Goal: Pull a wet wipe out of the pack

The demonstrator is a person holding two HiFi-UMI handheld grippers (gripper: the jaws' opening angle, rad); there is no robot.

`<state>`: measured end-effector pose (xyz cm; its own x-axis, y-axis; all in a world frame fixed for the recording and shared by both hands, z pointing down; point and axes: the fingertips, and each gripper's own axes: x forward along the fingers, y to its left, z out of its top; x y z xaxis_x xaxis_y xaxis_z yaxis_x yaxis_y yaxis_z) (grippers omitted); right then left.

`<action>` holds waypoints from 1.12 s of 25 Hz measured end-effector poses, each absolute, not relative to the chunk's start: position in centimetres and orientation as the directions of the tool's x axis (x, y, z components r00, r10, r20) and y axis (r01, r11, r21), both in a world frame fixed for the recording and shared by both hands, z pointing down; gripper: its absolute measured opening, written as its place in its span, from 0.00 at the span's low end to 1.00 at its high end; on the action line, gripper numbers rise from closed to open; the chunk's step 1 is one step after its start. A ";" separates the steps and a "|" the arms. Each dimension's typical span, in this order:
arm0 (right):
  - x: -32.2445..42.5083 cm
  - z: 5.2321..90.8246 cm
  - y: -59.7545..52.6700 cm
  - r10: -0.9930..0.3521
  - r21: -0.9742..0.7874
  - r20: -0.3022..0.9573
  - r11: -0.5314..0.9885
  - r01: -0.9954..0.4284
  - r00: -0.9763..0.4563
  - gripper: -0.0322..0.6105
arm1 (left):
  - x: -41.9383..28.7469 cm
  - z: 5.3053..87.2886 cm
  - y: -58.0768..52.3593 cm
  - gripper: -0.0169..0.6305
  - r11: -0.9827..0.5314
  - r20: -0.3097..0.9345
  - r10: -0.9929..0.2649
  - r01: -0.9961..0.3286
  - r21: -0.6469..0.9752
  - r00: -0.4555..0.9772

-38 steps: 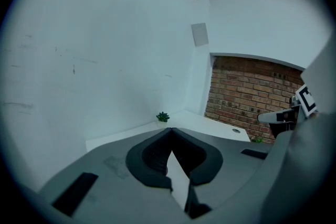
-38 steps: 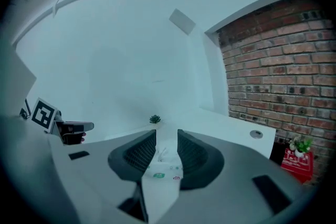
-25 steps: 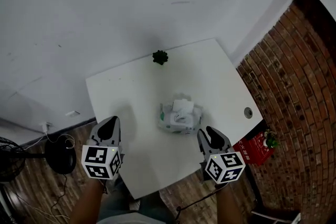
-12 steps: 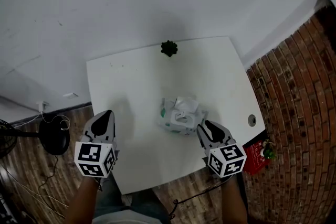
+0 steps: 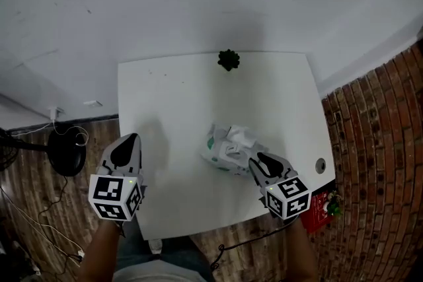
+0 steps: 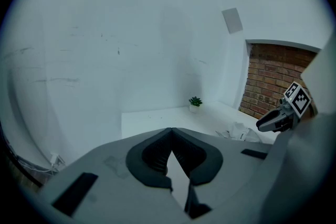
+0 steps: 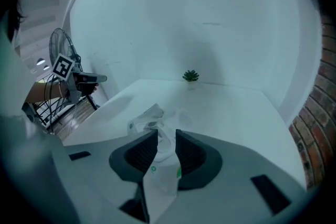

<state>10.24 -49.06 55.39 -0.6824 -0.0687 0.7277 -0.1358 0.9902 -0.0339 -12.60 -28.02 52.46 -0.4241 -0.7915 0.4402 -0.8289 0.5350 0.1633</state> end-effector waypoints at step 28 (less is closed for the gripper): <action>7.9 59.4 -47.1 0.313 -0.177 0.849 0.928 0.328 -0.427 0.19 | -15.0 54.4 -25.3 0.03 0.639 0.475 -0.719 -0.750 0.168 -0.507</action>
